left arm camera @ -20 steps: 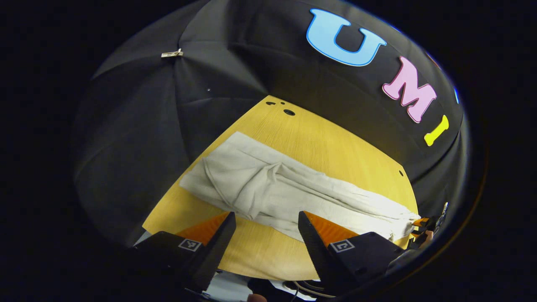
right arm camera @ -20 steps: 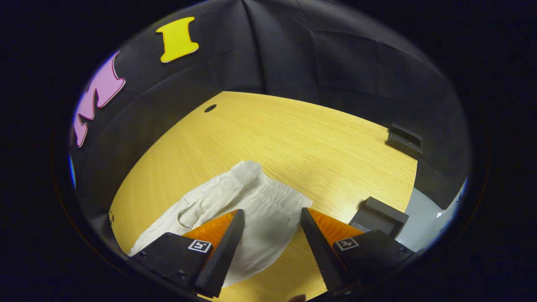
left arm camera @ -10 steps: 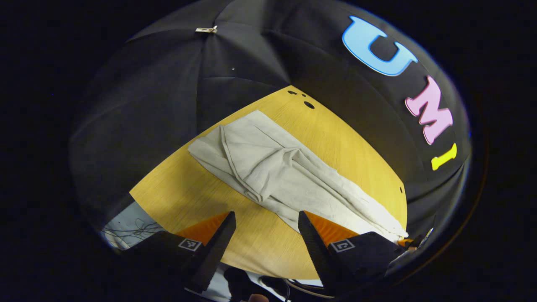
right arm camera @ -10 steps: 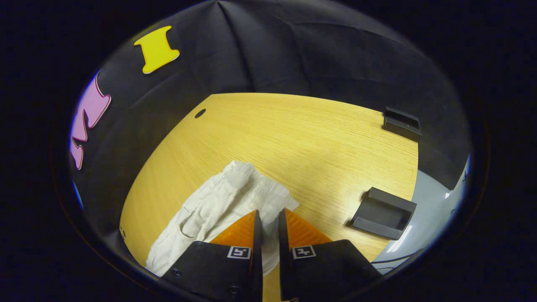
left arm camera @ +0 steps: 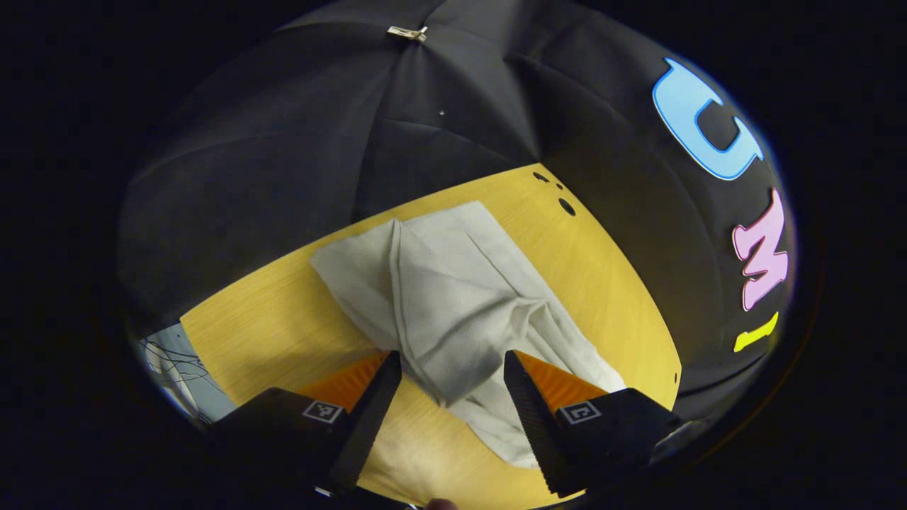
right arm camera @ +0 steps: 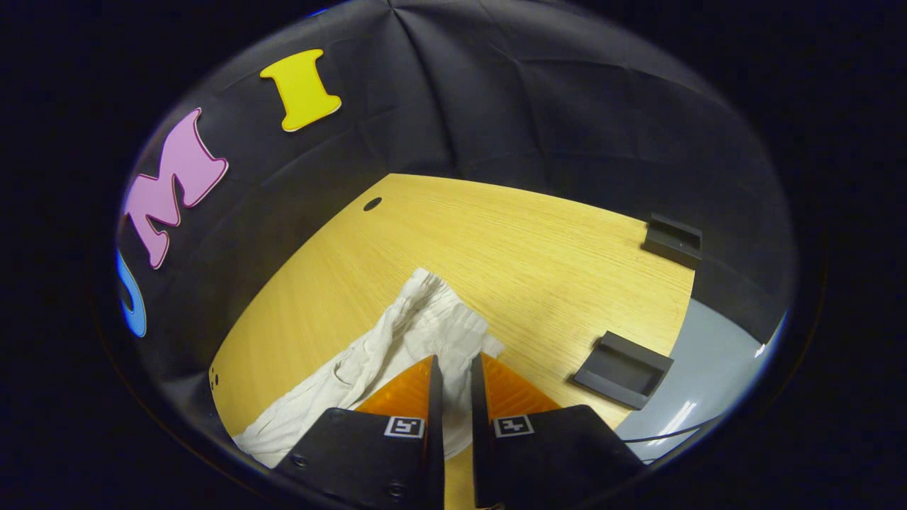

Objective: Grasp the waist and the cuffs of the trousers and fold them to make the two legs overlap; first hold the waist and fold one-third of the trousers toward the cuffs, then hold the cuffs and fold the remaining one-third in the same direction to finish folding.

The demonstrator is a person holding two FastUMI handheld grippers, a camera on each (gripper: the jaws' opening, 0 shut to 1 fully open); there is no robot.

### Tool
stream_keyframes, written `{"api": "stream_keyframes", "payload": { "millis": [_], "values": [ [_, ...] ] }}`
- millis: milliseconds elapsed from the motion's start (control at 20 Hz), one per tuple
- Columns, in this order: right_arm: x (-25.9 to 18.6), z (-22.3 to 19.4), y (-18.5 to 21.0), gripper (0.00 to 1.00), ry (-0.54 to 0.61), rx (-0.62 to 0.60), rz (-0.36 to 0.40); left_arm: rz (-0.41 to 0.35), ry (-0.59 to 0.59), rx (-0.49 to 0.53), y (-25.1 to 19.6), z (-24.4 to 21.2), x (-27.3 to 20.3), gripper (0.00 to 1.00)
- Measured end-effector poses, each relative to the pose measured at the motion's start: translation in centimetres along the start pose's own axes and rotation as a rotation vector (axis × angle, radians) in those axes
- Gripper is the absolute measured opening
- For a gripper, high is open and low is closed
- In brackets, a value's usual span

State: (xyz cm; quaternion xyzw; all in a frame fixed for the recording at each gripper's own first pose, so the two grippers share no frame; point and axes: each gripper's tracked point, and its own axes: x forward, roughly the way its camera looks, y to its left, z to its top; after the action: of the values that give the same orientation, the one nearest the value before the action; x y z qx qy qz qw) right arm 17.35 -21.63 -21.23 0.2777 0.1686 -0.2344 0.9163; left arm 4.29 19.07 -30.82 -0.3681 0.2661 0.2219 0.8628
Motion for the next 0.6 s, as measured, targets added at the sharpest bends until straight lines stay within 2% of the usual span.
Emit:
{"api": "stream_keyframes", "payload": {
  "millis": [250, 300, 350, 500, 600],
  "values": [
    [-2.0, 0.7, 1.2, 0.20, -0.037, -0.025, 0.032, 0.056, -0.030, 0.082, -0.7, 1.6, 2.2, 0.95],
    [-2.4, 0.8, 1.4, 0.20, -0.048, -0.027, 0.036, 0.098, -0.029, 0.101, -0.1, 1.4, 2.6, 0.89],
    [-2.8, 0.9, 1.6, 0.20, -0.058, -0.031, 0.040, 0.133, -0.026, 0.107, 0.5, 1.5, 2.9, 0.71],
    [-4.2, 1.2, 2.6, 0.20, -0.083, -0.039, 0.059, 0.083, -0.014, 0.060, -0.3, 1.6, 3.2, 0.19],
    [-5.3, 1.8, 3.5, 0.20, -0.109, -0.053, 0.073, 0.035, 0.004, 0.009, -0.6, 1.3, 3.0, 0.11]
  ]
}}
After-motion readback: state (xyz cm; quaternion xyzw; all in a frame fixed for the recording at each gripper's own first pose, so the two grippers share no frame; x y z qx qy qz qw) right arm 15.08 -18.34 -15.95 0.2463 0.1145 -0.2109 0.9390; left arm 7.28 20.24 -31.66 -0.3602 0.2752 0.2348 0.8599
